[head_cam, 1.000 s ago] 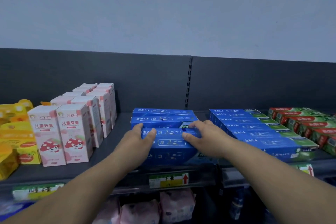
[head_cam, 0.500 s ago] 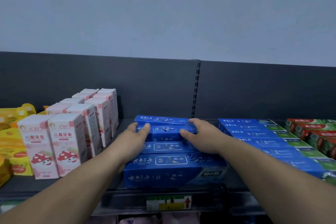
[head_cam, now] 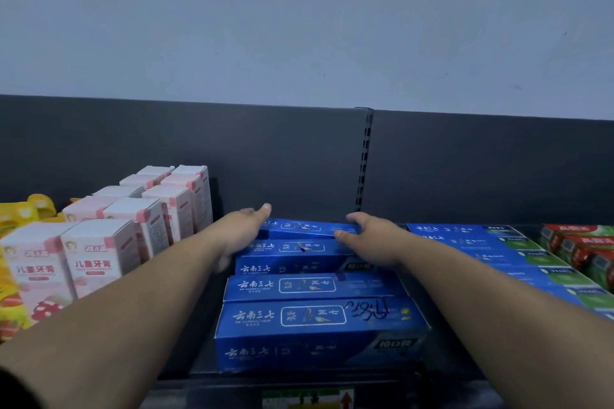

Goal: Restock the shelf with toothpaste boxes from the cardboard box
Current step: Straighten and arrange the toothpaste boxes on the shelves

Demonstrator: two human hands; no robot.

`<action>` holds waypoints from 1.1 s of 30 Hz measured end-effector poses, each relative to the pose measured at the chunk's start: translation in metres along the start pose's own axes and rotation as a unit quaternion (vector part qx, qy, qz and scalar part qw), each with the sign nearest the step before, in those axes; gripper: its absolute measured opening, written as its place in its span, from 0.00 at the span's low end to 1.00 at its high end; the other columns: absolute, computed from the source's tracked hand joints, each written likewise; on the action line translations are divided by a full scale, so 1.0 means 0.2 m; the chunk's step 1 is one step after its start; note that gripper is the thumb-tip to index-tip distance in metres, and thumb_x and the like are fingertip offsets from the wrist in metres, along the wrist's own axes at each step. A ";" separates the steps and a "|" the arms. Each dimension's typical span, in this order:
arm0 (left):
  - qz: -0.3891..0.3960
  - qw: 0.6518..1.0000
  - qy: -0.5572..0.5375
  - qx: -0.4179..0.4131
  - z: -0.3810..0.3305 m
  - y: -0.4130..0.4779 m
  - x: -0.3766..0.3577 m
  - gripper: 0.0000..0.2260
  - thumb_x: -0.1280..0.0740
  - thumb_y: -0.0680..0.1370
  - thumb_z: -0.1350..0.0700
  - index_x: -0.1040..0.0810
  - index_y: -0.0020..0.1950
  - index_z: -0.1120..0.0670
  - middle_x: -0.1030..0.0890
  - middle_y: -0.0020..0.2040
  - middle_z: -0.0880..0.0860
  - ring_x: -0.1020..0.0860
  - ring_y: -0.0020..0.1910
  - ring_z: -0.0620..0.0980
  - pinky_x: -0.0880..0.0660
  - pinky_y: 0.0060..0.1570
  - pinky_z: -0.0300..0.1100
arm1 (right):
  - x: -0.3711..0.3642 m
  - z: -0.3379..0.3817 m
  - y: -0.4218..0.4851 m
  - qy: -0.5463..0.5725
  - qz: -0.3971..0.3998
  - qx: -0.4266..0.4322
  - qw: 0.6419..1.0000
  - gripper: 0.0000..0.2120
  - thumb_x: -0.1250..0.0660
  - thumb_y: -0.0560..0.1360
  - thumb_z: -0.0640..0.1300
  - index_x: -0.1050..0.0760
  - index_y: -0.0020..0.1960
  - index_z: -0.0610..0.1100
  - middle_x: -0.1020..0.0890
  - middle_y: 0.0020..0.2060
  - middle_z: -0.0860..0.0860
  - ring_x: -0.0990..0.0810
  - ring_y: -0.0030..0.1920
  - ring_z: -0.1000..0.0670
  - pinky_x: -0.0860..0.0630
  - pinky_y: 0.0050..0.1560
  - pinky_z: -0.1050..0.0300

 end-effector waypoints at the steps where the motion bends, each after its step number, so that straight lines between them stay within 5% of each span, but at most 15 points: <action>1: 0.004 1.000 -0.009 0.004 0.01 -0.01 0.00 0.30 0.41 0.77 0.35 0.37 0.75 0.48 0.25 0.66 0.54 0.23 0.58 0.57 0.27 0.62 0.56 | 0.00 0.00 0.00 0.005 0.002 0.002 1.000 0.32 0.43 0.80 0.61 0.47 0.79 0.50 0.39 0.77 0.48 0.36 0.73 0.46 0.36 0.67 0.54; 5: 0.001 1.000 -0.003 0.011 0.06 -0.07 -0.01 0.26 0.43 0.79 0.38 0.34 0.73 0.49 0.26 0.67 0.55 0.25 0.61 0.56 0.30 0.65 0.55 | -0.03 0.00 -0.02 -0.023 0.011 0.018 1.000 0.32 0.43 0.79 0.62 0.44 0.78 0.50 0.40 0.77 0.49 0.37 0.75 0.47 0.38 0.70 0.54; 16: 0.001 0.999 -0.045 0.011 0.15 -0.30 -0.02 0.25 0.39 0.78 0.39 0.34 0.73 0.46 0.25 0.63 0.53 0.21 0.53 0.53 0.23 0.54 0.49 | -0.02 -0.02 -0.20 -0.035 0.017 0.027 0.999 0.33 0.44 0.78 0.65 0.44 0.78 0.51 0.41 0.77 0.50 0.39 0.75 0.47 0.40 0.72 0.51; 19: -0.012 0.997 -0.079 0.004 0.19 -0.35 -0.02 0.25 0.37 0.77 0.39 0.33 0.72 0.46 0.24 0.64 0.54 0.19 0.54 0.55 0.24 0.59 0.53 | -0.03 -0.04 -0.26 0.004 0.002 0.032 0.999 0.35 0.44 0.78 0.66 0.47 0.79 0.51 0.43 0.78 0.50 0.40 0.76 0.46 0.40 0.72 0.50; 29: -0.054 0.990 -0.128 -0.002 0.15 -0.45 -0.11 0.24 0.39 0.79 0.43 0.36 0.74 0.47 0.21 0.52 0.53 0.16 0.41 0.56 0.19 0.42 0.50 | -0.16 0.00 -0.30 0.034 -0.044 0.033 0.998 0.40 0.43 0.76 0.68 0.49 0.79 0.50 0.52 0.79 0.49 0.42 0.77 0.47 0.38 0.70 0.51; 33: -0.057 0.996 -0.068 -0.003 0.14 -0.45 -0.07 0.26 0.39 0.79 0.40 0.38 0.75 0.46 0.26 0.65 0.55 0.19 0.53 0.57 0.22 0.55 0.53 | -0.16 0.01 -0.29 0.014 -0.036 0.030 0.999 0.40 0.43 0.75 0.69 0.49 0.79 0.51 0.52 0.79 0.49 0.43 0.77 0.45 0.38 0.70 0.50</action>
Point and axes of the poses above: each hand's wrist, its own y-axis towards the middle knuckle, its own x-axis out of the back of the hand, z = x × y, the point moved 2 cm from there along y, towards the middle knuckle
